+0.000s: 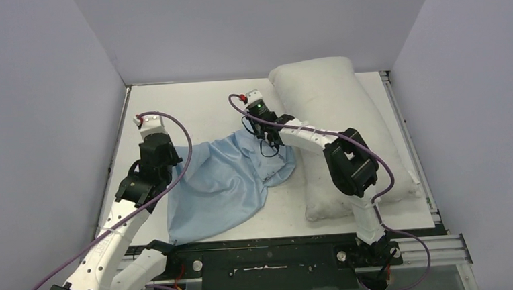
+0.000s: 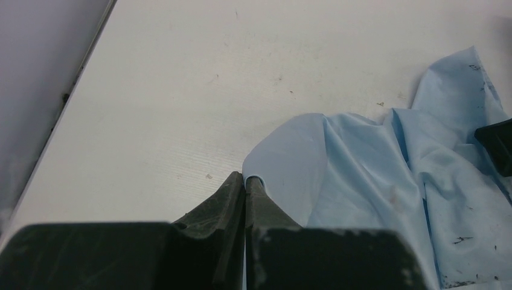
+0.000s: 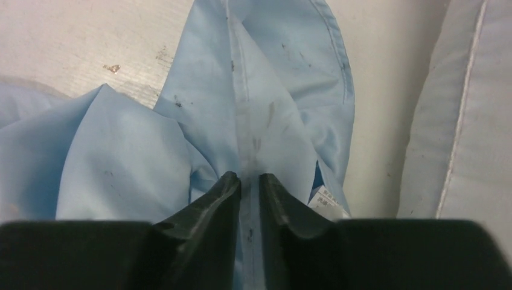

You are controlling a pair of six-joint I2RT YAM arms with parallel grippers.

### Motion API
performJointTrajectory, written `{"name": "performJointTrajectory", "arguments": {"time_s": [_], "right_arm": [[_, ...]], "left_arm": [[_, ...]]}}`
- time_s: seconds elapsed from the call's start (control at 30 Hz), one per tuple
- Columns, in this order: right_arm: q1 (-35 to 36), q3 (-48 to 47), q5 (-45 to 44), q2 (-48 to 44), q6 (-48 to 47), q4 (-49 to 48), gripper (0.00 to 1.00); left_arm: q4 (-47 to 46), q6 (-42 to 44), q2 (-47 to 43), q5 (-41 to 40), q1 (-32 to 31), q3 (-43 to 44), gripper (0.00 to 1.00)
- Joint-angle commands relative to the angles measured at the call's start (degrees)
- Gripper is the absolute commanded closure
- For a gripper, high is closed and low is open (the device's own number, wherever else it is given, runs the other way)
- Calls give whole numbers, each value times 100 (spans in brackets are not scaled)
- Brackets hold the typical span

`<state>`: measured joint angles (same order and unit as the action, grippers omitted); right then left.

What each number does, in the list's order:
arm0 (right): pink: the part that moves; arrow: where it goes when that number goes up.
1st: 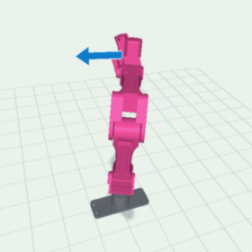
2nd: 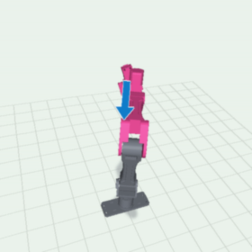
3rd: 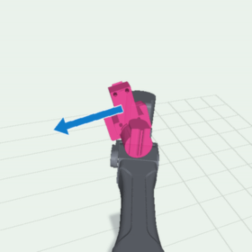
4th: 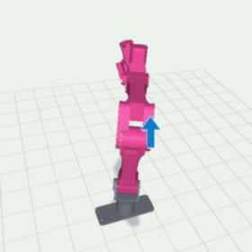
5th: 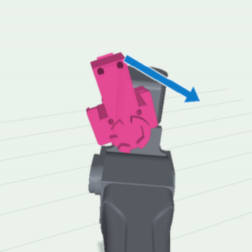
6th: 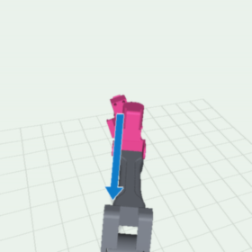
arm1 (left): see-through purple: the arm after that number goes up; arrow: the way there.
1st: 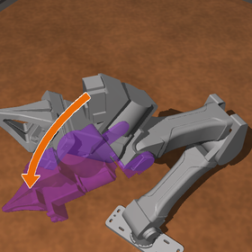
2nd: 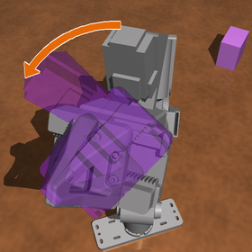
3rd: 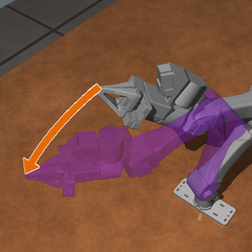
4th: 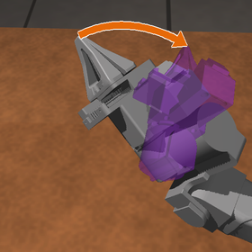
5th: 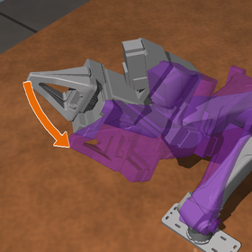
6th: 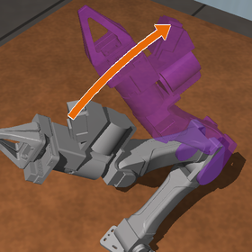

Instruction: Put the pillow into the pillowcase

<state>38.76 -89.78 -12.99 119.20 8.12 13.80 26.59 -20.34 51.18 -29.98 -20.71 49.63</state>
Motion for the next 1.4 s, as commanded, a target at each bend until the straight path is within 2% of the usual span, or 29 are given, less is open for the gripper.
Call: {"name": "performJointTrajectory", "arguments": {"time_s": [0.0,0.07,0.23,0.37,0.47,0.6,0.7,0.9,1.13,1.27,1.37], "right_arm": [[5,-361,-474,-149,-102,9,91],[-43,-455,-330,-365,-24,206,100],[-325,-977,328,-1210,44,896,100],[-624,-847,1189,-2120,115,775,100],[-864,-583,1806,-2796,323,561,100],[-1007,-186,2156,-3785,678,205,100],[-1053,18,2359,-4417,911,105,100],[-1067,336,2288,-5772,1172,22,100],[-1056,558,1624,-7094,1406,108,100],[-1055,410,1069,-7144,1451,493,100],[-1055,425,1060,-6929,1456,708,100]], "left_arm": [[-314,53,-115,30,49,38,100],[-303,71,-117,-3,48,16,100],[-187,-92,-79,-88,49,58,100],[-75,-148,32,-335,56,224,100],[6,-128,104,-809,65,551,100],[-32,-147,151,-1490,76,1192,100],[-415,16,-11,-2010,92,1569,100],[-1280,590,-465,-2970,101,2016,100],[-882,868,-452,-3112,93,3116,100],[-1235,1197,-519,-3359,87,3031,100],[-1844,1557,-425,-3434,84,2767,100]]}}
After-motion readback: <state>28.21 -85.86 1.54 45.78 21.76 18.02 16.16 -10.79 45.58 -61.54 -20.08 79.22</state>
